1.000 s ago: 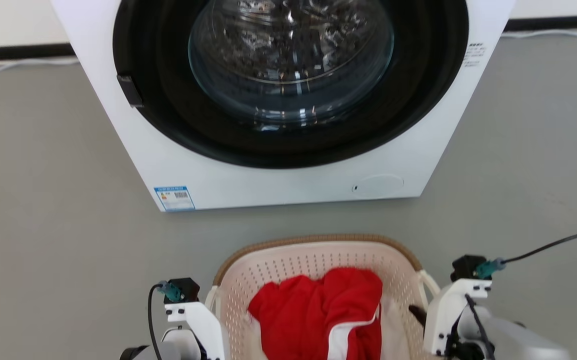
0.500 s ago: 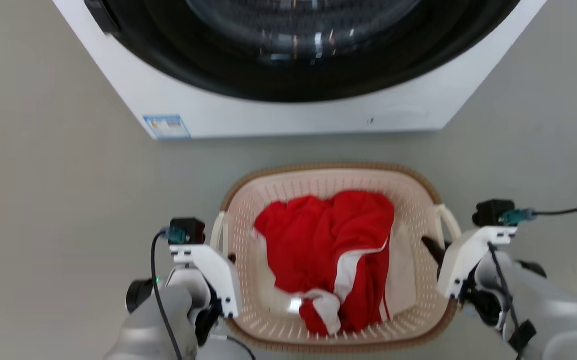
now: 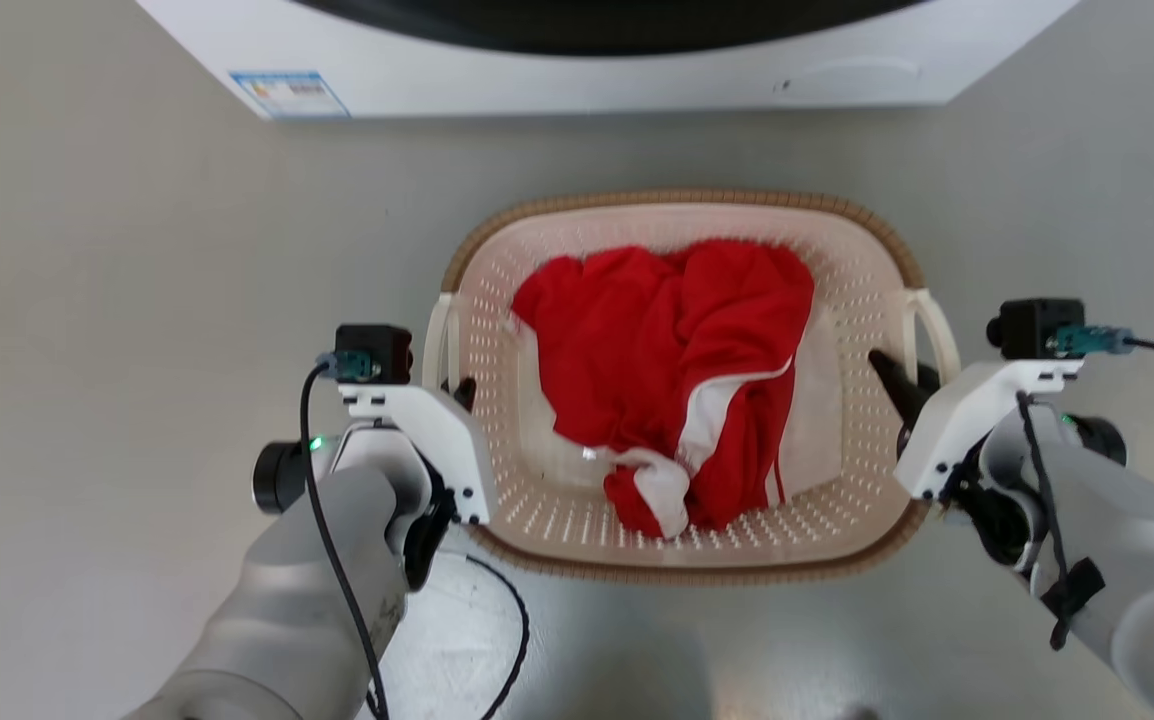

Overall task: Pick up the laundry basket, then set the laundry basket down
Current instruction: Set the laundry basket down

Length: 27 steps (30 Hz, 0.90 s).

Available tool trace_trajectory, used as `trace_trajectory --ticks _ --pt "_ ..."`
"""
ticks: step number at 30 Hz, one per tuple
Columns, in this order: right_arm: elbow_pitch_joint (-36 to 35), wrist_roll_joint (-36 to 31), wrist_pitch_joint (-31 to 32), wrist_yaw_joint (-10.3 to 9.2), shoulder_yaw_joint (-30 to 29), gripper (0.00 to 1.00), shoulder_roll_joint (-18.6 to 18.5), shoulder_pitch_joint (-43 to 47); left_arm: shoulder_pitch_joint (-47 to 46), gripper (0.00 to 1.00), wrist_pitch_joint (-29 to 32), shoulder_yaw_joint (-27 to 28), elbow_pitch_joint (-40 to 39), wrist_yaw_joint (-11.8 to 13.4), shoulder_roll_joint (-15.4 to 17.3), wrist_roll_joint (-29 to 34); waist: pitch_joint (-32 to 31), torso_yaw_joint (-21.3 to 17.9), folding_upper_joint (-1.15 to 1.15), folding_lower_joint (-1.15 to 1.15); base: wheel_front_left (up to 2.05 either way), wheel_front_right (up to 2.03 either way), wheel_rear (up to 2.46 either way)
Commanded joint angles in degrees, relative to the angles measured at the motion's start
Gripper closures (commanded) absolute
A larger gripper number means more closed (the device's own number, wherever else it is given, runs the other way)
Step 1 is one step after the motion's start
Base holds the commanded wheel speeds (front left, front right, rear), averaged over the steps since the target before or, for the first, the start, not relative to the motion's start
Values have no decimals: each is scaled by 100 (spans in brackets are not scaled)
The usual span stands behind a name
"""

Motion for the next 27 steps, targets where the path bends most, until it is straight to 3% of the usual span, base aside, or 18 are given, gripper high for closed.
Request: trace_trajectory --ticks 1,7,27 --pt "-101 -84 -130 142 62 100 -147 83 -223 100 -157 34 -81 95 175 -63 309 13 0 0 0 0 0" --pt "-132 -130 -336 142 92 100 -241 -42 -428 100 -345 -42 -158 363 175 -160 696 91 0 0 0 0 0" --pt "-123 -288 -740 142 142 100 -306 -387 -855 100 -663 -310 -357 726 174 -337 1423 231 0 0 0 0 0"
